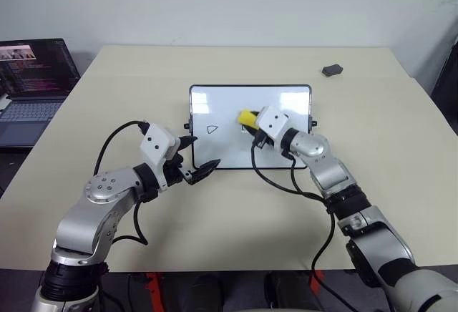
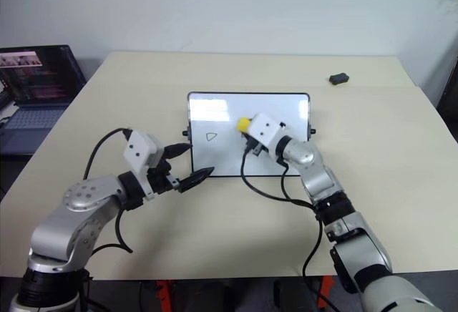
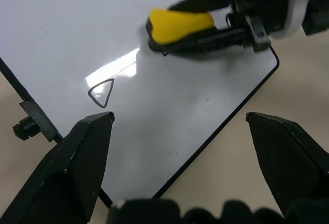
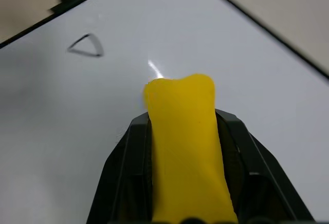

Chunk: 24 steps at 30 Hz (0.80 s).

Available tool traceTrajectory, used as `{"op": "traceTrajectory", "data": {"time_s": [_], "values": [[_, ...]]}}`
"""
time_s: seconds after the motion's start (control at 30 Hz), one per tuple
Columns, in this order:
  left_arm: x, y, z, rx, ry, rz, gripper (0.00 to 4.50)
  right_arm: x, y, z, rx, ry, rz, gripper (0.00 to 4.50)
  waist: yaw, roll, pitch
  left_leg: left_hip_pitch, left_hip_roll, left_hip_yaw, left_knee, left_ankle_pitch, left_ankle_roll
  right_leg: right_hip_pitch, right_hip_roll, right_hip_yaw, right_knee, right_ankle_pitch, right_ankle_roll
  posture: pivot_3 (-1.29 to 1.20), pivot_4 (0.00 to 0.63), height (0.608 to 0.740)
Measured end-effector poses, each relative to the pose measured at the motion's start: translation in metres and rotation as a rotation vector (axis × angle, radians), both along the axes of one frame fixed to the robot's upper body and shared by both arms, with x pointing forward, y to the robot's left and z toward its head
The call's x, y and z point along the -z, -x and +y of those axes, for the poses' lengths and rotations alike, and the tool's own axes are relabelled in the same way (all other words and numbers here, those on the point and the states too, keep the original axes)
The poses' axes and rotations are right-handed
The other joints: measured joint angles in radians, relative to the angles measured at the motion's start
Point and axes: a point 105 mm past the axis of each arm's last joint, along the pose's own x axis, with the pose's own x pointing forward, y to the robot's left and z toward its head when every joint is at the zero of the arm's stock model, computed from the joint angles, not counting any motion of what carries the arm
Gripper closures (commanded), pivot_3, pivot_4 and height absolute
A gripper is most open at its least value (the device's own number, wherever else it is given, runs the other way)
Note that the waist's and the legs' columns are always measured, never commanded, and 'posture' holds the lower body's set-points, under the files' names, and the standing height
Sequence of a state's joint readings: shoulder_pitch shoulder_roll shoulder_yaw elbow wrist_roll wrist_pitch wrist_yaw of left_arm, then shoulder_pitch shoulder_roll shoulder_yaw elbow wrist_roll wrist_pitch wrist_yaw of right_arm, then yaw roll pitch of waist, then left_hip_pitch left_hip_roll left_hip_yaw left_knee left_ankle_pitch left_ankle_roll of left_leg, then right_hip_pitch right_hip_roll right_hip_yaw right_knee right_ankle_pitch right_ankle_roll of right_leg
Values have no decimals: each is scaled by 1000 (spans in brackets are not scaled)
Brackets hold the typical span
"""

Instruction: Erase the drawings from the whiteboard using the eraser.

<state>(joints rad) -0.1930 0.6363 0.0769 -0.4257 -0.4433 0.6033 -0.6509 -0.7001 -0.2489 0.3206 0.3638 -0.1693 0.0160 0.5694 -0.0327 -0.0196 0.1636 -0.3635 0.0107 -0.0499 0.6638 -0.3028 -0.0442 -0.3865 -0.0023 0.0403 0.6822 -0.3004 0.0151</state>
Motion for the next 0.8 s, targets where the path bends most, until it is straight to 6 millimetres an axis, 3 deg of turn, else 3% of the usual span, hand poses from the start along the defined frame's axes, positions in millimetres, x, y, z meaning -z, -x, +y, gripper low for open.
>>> {"op": "traceTrajectory", "data": {"time_s": [0.13, 0.27, 0.37, 0.57, 0.8], "values": [[1, 1, 0, 3, 1, 3, 0, 17, 13, 1, -55, 64, 58, 3191, -1, 0, 0, 1, 0, 0, 0, 0, 0, 1, 0, 0, 0, 1, 0, 0, 150, 740], [1, 1, -1, 7, 1, 4, 0, 17, 13, 2, -55, 59, 61, 3191, -1, 0, 0, 1, 0, -1, 1, 0, 0, 1, 0, -1, 1, 1, 0, 0, 150, 740], [1, 1, -1, 8, 1, 3, 0, 4, 6, 6, -28, 13, 19, 3191, -2, 0, 0, 0, 0, -1, 0, 1, 0, 0, 0, -1, 1, 1, 0, 0, 150, 740], [1, 1, -1, 8, 3, 5, 0, -43, -23, -9, 121, -108, -123, 3191, 0, 0, 0, -2, 0, 0, -1, 0, 0, -2, 0, 0, -2, 1, 0, 0, 150, 740], [1, 2, -2, 11, 3, 3, 0, -35, -25, 3, 106, -97, -106, 3191, -6, 0, 0, -1, 0, 1, -1, 0, 0, -2, 0, 1, -1, 0, 0, 0, 150, 740]]}}
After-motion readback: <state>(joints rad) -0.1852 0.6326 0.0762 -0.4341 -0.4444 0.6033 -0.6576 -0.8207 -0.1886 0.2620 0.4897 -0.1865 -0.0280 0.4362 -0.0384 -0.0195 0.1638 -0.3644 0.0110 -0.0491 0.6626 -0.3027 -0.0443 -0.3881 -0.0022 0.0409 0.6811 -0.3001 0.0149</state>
